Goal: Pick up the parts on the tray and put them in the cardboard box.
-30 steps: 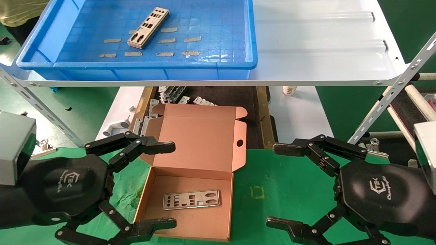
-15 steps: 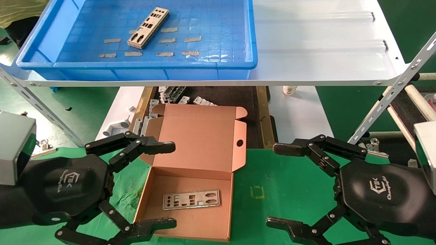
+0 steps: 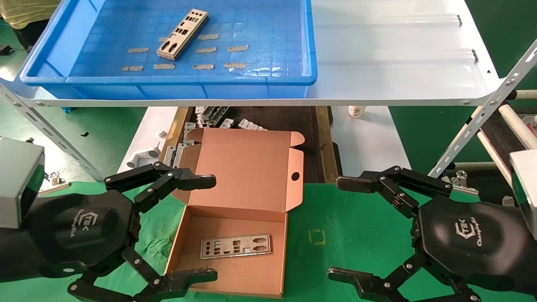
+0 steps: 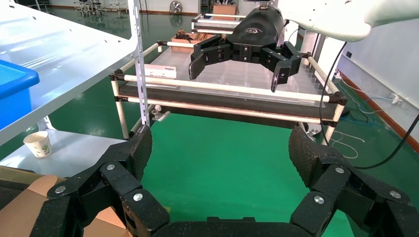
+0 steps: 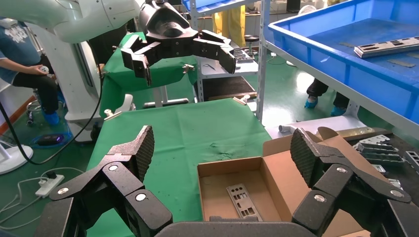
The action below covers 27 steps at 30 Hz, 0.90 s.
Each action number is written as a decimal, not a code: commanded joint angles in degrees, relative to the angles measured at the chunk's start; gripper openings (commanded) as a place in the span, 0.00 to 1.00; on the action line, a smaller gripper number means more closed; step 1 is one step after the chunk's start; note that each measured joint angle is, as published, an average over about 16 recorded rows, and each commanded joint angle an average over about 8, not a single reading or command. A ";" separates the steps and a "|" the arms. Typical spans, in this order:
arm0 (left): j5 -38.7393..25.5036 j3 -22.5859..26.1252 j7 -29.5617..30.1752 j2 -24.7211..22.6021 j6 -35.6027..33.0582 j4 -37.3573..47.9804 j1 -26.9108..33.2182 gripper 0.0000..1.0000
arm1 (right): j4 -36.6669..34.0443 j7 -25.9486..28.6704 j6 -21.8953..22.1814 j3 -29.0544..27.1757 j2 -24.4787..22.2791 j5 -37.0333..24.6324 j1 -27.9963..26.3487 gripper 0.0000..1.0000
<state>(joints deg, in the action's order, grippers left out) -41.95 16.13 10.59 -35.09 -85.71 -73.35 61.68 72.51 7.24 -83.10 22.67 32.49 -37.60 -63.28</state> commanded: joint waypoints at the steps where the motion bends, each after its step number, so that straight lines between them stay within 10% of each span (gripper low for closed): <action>1: 0.00 0.00 0.00 0.00 0.00 0.00 0.00 1.00 | 0.00 0.00 0.00 0.00 0.00 0.00 0.00 1.00; 27: 0.00 0.00 0.00 0.00 0.00 0.00 0.00 1.00 | 0.00 0.00 0.00 0.00 0.00 0.00 0.00 1.00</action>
<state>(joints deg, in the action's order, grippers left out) -41.95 16.13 10.59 -35.09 -85.71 -73.35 61.68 72.51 7.24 -83.10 22.67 32.49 -37.60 -63.28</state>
